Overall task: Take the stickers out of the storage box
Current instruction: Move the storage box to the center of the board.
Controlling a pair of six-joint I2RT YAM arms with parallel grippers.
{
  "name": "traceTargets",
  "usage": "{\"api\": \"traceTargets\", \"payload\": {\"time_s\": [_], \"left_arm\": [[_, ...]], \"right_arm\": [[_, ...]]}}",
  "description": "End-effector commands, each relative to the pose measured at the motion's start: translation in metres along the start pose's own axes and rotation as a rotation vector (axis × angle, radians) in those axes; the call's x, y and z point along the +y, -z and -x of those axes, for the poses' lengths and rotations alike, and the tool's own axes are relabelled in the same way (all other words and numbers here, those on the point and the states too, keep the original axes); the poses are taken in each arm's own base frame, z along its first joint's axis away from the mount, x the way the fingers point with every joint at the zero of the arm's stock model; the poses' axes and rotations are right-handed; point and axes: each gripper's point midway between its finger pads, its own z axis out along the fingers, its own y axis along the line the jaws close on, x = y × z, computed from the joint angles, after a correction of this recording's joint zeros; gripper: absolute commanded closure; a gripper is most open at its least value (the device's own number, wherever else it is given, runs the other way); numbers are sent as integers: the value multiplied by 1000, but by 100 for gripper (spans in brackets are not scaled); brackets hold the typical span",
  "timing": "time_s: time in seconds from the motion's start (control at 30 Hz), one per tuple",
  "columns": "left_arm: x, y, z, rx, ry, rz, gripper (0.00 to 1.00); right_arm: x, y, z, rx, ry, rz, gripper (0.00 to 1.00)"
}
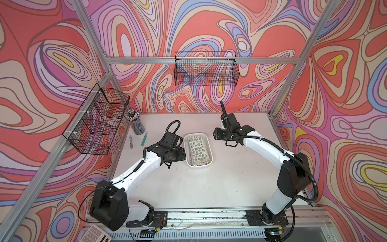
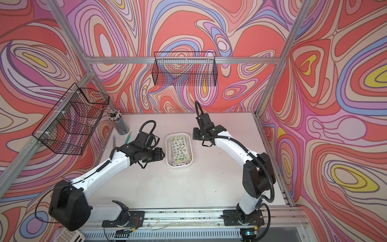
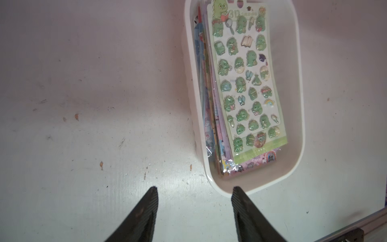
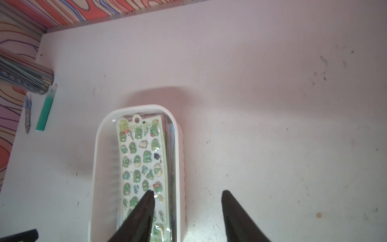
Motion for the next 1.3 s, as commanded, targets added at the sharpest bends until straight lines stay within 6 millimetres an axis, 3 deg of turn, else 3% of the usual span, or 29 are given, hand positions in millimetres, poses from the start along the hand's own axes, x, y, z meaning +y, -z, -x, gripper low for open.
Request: {"api": "traceTargets", "payload": {"time_s": [0.0,0.33,0.47,0.67,0.83,1.13,1.27], "left_arm": [[-4,-18,11,-27,36,-19,44],[-4,-65,24,28,32,29,43],[0,-74,28,41,35,78,56],[9,-65,35,8,35,143,81],[16,-67,30,20,25,169,98],[25,-41,18,-23,42,180,100],[32,-32,9,-39,65,182,100]], "right_arm": [[4,6,-17,24,46,38,46],[-1,8,-52,60,41,91,45],[1,14,-52,53,41,107,45],[11,25,-47,37,29,159,45],[27,20,-54,57,3,248,45],[69,20,-61,94,69,316,44],[89,8,-79,136,101,308,44]]}}
